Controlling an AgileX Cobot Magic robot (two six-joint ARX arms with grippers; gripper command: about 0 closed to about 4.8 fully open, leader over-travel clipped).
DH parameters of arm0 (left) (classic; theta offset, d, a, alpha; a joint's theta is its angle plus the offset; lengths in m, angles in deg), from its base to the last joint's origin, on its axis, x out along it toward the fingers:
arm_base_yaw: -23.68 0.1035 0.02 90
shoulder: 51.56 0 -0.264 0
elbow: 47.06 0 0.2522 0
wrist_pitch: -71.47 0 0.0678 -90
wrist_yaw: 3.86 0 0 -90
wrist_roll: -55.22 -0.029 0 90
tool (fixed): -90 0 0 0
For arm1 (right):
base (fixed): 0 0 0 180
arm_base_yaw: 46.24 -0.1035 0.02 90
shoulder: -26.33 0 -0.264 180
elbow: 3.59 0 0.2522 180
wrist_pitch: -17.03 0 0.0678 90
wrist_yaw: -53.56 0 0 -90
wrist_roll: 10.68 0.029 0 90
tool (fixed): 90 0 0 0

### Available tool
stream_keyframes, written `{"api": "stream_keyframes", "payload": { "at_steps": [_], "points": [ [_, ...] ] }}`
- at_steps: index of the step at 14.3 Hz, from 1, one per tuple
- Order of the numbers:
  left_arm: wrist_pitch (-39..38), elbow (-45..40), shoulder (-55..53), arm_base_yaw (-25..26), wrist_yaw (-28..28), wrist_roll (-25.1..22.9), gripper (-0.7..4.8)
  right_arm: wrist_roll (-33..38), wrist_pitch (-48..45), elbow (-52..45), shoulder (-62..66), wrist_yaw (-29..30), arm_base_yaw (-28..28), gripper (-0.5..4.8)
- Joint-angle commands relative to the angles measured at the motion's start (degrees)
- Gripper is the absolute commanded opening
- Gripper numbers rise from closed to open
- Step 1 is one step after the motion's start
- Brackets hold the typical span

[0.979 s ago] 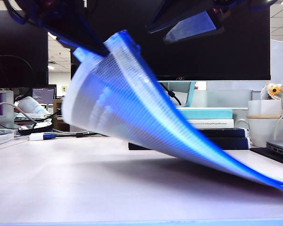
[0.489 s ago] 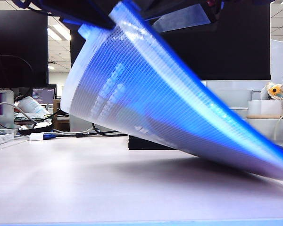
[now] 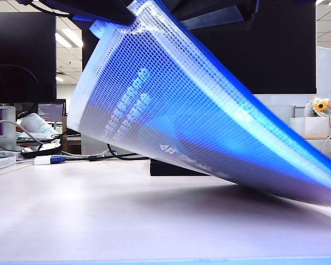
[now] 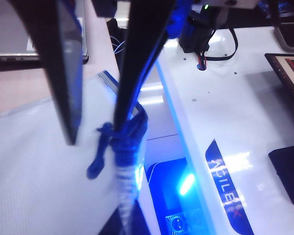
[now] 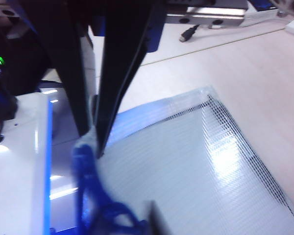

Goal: Pick up the transparent plastic file bag with a blue zipper and close its zipper.

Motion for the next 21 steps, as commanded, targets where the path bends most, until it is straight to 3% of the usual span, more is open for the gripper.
{"api": "stream_keyframes", "payload": {
  "at_steps": [1,3,5,7,10,15,21],
  "points": [
    [1.25,0.33,0.22,-0.20,-1.36,-0.37,-0.05,-0.15,-1.09,0.28,0.37,2.45,-0.04,-0.01],
    [3.15,0.35,0.22,-0.17,1.55,2.05,-0.05,-0.15,-0.98,0.28,0.37,0.90,-0.02,-0.01],
    [4.22,0.35,0.22,-0.15,7.06,4.66,-0.05,-0.15,-0.94,0.26,0.37,-9.11,-0.02,-0.01],
    [6.16,0.35,0.22,-0.15,9.20,7.26,-0.05,-0.15,-0.92,0.26,0.37,-12.26,0.00,-0.01],
    [16.35,0.35,0.24,-0.13,9.22,14.97,-0.06,-0.22,3.93,0.17,0.39,-12.35,-0.04,-0.01],
    [17.22,0.35,0.44,0.00,10.25,15.10,-0.06,-1.70,8.59,0.02,0.39,-18.78,-0.02,-0.01],
    [17.38,0.35,5.99,5.44,11.78,16.37,-0.05,-1.66,9.79,-1.90,0.39,-28.46,0.04,-0.01]
  ]
}}
